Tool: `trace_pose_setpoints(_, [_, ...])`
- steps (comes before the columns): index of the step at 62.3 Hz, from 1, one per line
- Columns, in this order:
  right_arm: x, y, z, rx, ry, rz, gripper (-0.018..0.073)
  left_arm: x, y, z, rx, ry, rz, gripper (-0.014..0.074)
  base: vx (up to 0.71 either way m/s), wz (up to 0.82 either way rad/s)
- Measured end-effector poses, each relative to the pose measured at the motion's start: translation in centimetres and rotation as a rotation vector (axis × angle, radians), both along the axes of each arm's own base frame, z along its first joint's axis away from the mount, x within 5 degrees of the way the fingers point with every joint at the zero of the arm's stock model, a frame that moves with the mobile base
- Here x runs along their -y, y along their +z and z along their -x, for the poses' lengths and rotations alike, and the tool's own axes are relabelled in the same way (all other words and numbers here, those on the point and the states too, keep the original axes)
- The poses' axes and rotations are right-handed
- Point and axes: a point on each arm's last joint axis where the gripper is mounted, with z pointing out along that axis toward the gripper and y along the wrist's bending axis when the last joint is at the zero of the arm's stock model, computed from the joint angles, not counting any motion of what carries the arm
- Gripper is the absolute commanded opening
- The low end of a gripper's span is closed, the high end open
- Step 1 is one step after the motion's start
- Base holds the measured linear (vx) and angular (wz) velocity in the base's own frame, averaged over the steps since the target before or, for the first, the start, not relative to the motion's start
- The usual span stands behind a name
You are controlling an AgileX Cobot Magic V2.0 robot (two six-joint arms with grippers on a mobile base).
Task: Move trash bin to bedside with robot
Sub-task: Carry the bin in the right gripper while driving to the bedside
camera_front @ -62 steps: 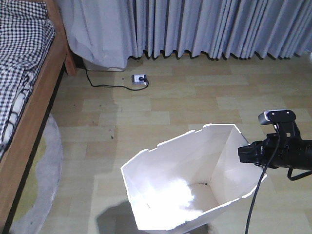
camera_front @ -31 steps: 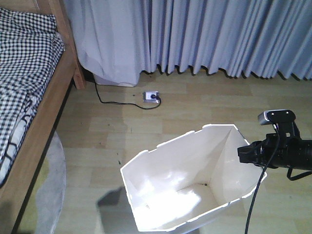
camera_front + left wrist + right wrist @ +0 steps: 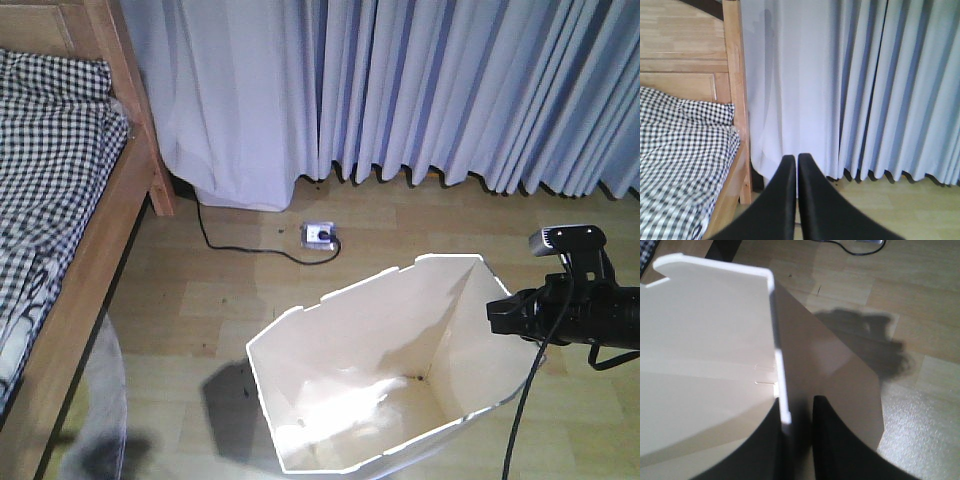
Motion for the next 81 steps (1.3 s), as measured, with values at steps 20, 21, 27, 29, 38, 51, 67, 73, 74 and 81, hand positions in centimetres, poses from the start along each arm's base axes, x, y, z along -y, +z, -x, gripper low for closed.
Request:
trace_pose_setpoints(20, [0.09,-0.05,0.0,-0.003,-0.005,0.01,-0.0006,0.0,0.0,0.0,0.0,0.0,0.0,-0.0006,0.31,0.02])
trace_pose_setpoints(21, [0.09,-0.05,0.0,-0.003,-0.005,0.01,-0.0006,0.0,0.0,0.0,0.0,0.0,0.0,-0.0006,0.3,0.02])
trace_pose_setpoints(27, [0.04,-0.02,0.0,-0.001,-0.002,0.004,-0.0006,0.0,0.0,0.0,0.0,0.0,0.0,-0.0006,0.3,0.01])
trace_pose_setpoints(29, [0.03,-0.02,0.0,-0.001,-0.002,0.003,-0.0006,0.0,0.0,0.0,0.0,0.0,0.0,-0.0006,0.29,0.0])
trace_pose_setpoints(38, [0.02,-0.01,0.0,-0.001,-0.001,0.003,-0.0006,0.0,0.0,0.0,0.0,0.0,0.0,-0.0006,0.28,-0.01])
trace_pose_setpoints(51, [0.03,-0.02,0.0,-0.001,-0.002,0.004,-0.0006,0.0,0.0,0.0,0.0,0.0,0.0,-0.0006,0.27,0.0])
trace_pose_setpoints(67, [0.03,-0.02,0.0,-0.001,-0.002,0.004,-0.0006,0.0,0.0,0.0,0.0,0.0,0.0,-0.0006,0.22,0.01])
trace_pose_setpoints(73, [0.03,-0.02,0.0,-0.001,-0.002,0.004,-0.0006,0.0,0.0,0.0,0.0,0.0,0.0,-0.0006,0.16,0.01])
trace_pose_setpoints(74, [0.03,-0.02,0.0,-0.001,-0.002,0.004,-0.0006,0.0,0.0,0.0,0.0,0.0,0.0,-0.0006,0.14,0.02])
trace_pose_setpoints(81, [0.03,-0.02,0.0,-0.001,-0.002,0.004,-0.0006,0.0,0.0,0.0,0.0,0.0,0.0,-0.0006,0.11,0.01])
